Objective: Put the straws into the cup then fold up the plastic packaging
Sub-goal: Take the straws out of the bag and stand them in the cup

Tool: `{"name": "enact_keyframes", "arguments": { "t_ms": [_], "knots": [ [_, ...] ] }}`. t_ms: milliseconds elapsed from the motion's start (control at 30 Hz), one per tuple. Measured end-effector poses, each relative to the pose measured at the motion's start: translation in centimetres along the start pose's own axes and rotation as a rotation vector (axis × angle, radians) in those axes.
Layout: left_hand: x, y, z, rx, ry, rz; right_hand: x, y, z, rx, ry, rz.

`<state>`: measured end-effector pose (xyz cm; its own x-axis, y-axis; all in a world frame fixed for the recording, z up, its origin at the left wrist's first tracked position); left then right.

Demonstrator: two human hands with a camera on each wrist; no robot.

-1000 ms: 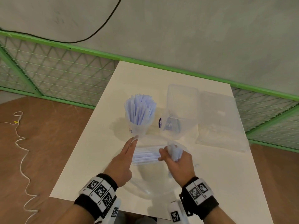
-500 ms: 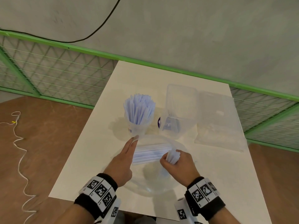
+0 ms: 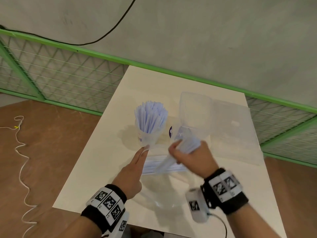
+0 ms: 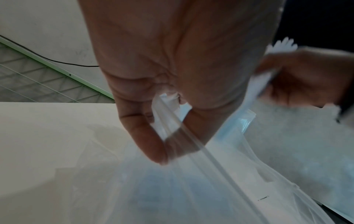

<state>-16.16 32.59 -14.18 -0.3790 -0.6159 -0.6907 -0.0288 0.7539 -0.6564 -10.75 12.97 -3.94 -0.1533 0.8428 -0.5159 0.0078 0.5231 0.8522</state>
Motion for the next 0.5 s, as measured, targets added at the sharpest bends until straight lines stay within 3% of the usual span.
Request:
{"name": "enact_keyframes", "arguments": {
  "t_ms": [133,233,500],
  "knots": [
    [-0.3,-0.6,-0.4,-0.031,0.018,0.003,-3.1,7.6,4.4,-0.173,-0.050,0.075],
    [-0.6,-1.1,-0.6,-0.025,0.004,0.006,-3.0,10.2,7.3,-0.223,-0.079,0.050],
    [-0.8,-1.1,-1.1,-0.047,0.014,0.009,1.2,7.9,12.5,-0.198,0.030,-0.170]
  ]
}}
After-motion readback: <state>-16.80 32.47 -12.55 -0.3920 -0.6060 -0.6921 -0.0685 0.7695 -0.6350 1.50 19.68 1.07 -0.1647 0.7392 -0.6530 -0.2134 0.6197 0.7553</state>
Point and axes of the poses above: each hand's wrist, its own z-axis towards the middle knuckle, its own x-axis out of the palm, y = z × x, the point moved 3 cm from there along z, towards the middle knuckle, and after that the axes turned 3 degrees about -y, right-handed, at the moved point
